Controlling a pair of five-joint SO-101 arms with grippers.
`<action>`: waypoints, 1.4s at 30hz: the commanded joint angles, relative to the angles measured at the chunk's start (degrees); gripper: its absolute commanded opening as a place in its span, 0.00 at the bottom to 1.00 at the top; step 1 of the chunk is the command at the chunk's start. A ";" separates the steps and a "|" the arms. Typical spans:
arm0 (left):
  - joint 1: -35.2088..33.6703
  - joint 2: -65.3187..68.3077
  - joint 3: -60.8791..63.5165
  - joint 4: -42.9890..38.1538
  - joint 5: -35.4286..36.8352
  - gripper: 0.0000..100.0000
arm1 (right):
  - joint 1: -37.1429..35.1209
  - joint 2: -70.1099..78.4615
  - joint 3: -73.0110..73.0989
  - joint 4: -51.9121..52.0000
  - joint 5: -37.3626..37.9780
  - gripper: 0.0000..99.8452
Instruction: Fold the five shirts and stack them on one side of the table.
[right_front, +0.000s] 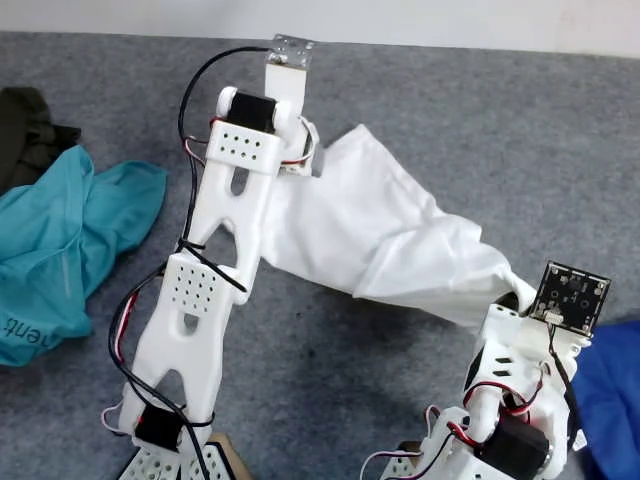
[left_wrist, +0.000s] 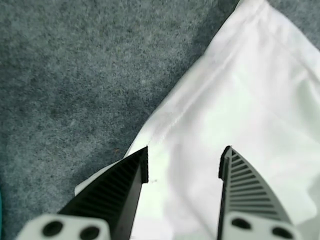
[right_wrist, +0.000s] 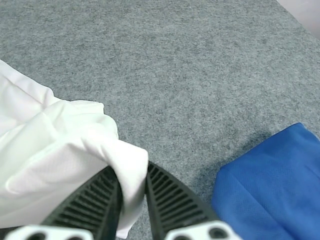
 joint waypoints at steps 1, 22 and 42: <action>-1.01 -4.70 -0.66 0.35 -0.44 0.25 | -0.66 0.04 -0.31 -1.19 -0.62 0.01; 3.74 -5.85 -0.22 -9.14 -0.26 0.25 | -3.47 18.15 -9.71 -1.27 -5.54 0.01; 3.47 -2.15 6.11 -32.88 -0.18 0.25 | -12.18 39.60 -11.47 -23.52 -15.47 0.01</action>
